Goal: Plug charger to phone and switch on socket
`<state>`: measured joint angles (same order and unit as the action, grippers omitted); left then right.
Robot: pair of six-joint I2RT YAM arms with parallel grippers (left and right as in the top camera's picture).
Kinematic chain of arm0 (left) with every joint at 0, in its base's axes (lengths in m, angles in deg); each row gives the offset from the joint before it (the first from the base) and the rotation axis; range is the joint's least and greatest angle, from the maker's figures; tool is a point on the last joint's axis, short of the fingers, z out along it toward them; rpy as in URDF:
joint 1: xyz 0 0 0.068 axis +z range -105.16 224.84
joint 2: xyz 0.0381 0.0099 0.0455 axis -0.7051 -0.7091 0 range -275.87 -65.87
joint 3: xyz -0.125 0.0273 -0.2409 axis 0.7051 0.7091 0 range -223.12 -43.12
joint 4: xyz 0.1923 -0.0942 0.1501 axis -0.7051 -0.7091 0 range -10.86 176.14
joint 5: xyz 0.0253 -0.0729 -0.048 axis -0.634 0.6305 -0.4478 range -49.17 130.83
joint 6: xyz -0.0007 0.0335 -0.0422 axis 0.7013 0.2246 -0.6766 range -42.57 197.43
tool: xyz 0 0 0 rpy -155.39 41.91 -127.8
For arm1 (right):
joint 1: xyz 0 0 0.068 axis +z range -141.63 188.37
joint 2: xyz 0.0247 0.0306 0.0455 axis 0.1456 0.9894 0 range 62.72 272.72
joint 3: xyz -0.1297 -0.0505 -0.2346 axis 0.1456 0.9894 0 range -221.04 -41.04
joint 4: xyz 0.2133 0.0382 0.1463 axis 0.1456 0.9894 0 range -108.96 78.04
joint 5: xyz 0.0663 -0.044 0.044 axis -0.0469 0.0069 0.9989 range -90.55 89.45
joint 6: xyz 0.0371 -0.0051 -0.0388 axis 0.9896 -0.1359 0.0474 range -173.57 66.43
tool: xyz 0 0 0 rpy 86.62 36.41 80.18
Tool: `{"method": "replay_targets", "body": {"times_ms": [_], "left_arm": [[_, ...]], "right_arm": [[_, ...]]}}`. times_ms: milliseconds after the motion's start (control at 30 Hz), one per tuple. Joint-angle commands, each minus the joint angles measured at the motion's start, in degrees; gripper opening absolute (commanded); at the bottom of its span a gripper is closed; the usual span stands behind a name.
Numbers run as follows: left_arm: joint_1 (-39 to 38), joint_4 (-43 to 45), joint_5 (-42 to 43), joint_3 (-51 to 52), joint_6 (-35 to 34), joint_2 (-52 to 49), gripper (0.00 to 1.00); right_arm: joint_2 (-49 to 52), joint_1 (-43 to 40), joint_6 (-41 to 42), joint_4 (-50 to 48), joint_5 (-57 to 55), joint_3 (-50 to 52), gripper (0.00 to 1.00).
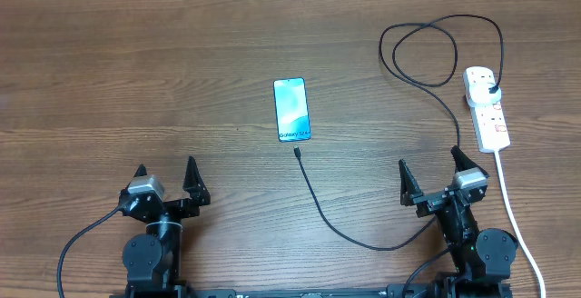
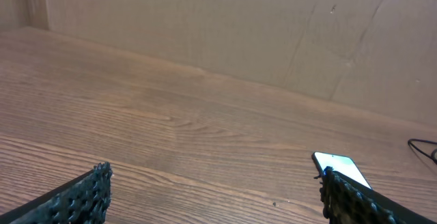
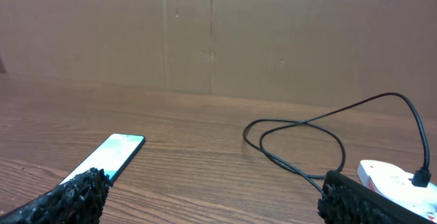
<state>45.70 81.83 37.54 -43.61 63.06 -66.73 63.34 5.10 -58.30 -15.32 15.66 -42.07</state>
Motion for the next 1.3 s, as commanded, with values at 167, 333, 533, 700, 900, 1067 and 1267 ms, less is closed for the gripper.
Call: {"method": "replay_targets", "body": {"times_ms": [167, 333, 533, 700, 900, 1067, 1267], "left_arm": [[0.28, 0.17, -0.46, 0.22, 1.31, 0.61, 1.0], [0.28, 0.17, -0.46, 0.22, 1.31, 0.61, 1.0], [0.28, 0.17, -0.46, 0.22, 1.31, 0.61, 1.0], [0.28, 0.17, -0.46, 0.22, 1.31, 0.61, 1.0], [0.28, 0.17, -0.46, 0.22, 1.31, 0.61, 0.99], [0.28, 1.44, -0.63, 0.22, 1.31, 0.61, 1.0], [0.28, 1.36, -0.57, 0.22, 1.31, 0.61, 1.0]], "right_arm": [[-0.46, 0.31, -0.26, -0.31, -0.31, 0.57, 1.0], [-0.46, 0.31, -0.26, -0.31, -0.31, 0.57, 1.0], [-0.46, 0.31, -0.26, -0.28, -0.31, 0.57, 1.0], [-0.46, 0.31, -0.26, -0.28, -0.31, 0.57, 1.0], [-0.46, 0.31, -0.26, -0.28, -0.31, 0.57, 1.0], [-0.46, 0.31, -0.26, -0.31, -0.31, 0.57, 1.0], [-0.46, 0.31, -0.26, -0.28, -0.31, 0.57, 1.0]]}}
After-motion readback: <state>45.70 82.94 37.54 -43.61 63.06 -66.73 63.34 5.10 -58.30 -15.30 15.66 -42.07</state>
